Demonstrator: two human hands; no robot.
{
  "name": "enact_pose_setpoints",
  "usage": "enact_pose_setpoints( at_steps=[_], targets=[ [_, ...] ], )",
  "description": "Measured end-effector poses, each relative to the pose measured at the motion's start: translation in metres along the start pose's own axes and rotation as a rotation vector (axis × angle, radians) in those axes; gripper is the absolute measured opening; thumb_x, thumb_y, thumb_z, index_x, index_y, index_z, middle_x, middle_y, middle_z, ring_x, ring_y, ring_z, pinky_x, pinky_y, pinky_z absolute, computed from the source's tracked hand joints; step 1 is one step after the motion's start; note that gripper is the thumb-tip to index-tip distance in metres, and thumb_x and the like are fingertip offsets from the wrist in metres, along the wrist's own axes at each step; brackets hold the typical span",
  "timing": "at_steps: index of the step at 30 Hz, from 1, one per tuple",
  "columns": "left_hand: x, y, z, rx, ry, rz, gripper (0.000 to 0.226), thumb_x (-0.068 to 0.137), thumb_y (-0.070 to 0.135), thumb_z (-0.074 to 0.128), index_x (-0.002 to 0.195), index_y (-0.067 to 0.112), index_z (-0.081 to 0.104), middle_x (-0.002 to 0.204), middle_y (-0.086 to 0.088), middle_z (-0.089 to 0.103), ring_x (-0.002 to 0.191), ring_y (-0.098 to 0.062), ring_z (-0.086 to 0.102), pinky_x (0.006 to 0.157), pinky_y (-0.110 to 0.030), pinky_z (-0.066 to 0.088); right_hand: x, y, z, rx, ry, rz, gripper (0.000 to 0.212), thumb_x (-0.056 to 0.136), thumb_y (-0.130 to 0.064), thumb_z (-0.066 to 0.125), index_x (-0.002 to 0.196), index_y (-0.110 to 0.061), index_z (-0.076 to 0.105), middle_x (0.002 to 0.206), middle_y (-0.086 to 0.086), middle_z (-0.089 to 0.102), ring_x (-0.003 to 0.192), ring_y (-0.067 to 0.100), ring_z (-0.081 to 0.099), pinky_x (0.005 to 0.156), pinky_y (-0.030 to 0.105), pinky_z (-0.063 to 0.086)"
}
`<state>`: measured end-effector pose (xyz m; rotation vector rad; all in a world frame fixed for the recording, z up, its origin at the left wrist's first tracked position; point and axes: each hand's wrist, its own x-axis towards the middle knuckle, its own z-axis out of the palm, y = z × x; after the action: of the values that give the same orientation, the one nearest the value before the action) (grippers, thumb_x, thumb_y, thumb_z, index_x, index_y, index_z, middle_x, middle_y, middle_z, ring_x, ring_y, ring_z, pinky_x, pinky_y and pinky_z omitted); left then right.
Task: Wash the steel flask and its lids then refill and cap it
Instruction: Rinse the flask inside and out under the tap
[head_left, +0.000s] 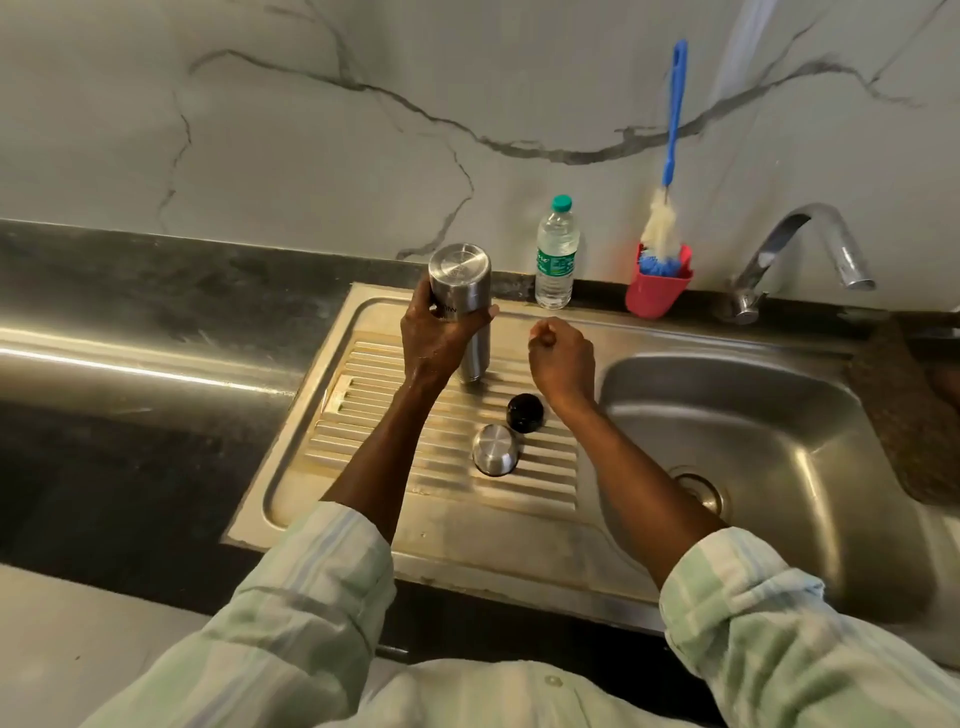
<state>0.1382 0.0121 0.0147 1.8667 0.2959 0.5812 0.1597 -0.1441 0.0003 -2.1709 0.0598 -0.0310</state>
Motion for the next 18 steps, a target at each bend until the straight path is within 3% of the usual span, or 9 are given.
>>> enact_pose_setpoints(
  at_steps=[8, 16, 18],
  targets=[
    [0.010, -0.020, -0.008, -0.003, -0.033, -0.006, 0.076, 0.067, 0.031, 0.091, 0.130, 0.010, 0.056, 0.112, -0.001, 0.065, 0.095, -0.012, 0.058, 0.072, -0.005, 0.044, -0.009, -0.008, 0.022, -0.108, -0.034, -0.092, 0.029, 0.090, -0.006, 0.056, 0.114, -0.013, 0.072, 0.117, 0.004, 0.071, 0.110, 0.022, 0.064, 0.095, 0.029, 0.046],
    [0.006, -0.025, -0.008, -0.043, -0.114, 0.018, 0.091, 0.066, 0.048, 0.084, 0.141, 0.015, 0.046, 0.126, 0.000, 0.061, 0.109, -0.014, 0.057, 0.083, -0.013, 0.047, -0.012, -0.010, 0.025, -0.131, -0.012, -0.124, 0.028, 0.090, -0.008, 0.058, 0.115, -0.008, 0.070, 0.117, 0.008, 0.071, 0.110, 0.025, 0.064, 0.095, 0.032, 0.049],
    [0.004, -0.024, -0.007, -0.043, -0.115, 0.030, 0.093, 0.067, 0.044, 0.085, 0.144, 0.015, 0.042, 0.131, -0.001, 0.059, 0.113, -0.016, 0.056, 0.087, -0.015, 0.047, -0.012, -0.010, 0.024, -0.122, -0.004, -0.124, 0.028, 0.090, -0.009, 0.058, 0.115, -0.008, 0.070, 0.117, 0.008, 0.071, 0.110, 0.025, 0.064, 0.095, 0.033, 0.050]
  ],
)
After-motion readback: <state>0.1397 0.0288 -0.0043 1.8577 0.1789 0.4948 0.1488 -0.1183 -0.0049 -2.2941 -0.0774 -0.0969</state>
